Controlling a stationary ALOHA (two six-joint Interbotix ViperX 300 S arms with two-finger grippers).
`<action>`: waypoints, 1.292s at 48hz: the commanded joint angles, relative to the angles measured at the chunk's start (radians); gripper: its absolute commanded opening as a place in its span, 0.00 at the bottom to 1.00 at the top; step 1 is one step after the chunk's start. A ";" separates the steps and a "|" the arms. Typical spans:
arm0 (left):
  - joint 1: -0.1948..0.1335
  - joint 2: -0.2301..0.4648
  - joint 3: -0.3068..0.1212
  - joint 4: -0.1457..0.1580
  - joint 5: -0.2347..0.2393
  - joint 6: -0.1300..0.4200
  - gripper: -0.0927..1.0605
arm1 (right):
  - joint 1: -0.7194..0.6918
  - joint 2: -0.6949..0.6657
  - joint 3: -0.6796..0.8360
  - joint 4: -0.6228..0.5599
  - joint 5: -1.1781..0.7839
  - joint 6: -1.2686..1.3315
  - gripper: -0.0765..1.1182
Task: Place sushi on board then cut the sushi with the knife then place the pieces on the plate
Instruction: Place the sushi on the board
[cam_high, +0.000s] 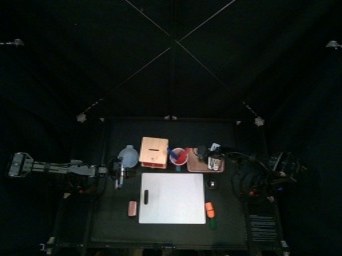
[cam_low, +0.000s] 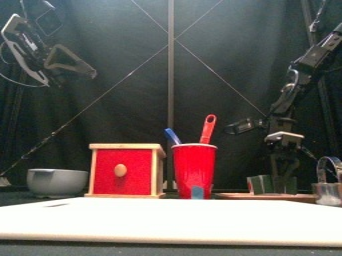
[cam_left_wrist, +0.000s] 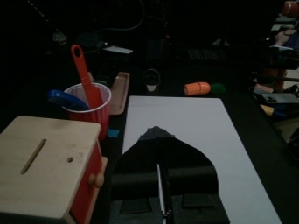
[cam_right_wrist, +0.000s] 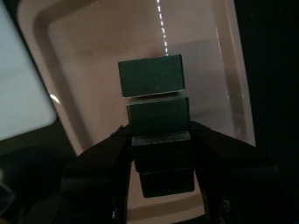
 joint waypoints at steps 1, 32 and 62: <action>0.002 0.002 -0.012 -0.006 -0.005 -0.002 0.07 | 0.011 -0.101 -0.025 0.035 0.048 0.077 0.56; 0.002 0.002 -0.017 -0.008 -0.005 -0.002 0.07 | 0.479 -0.233 -0.052 -0.331 0.058 1.256 0.56; 0.003 0.002 0.017 -0.075 -0.005 0.003 0.07 | 0.813 0.080 -0.215 -0.750 0.075 2.160 0.56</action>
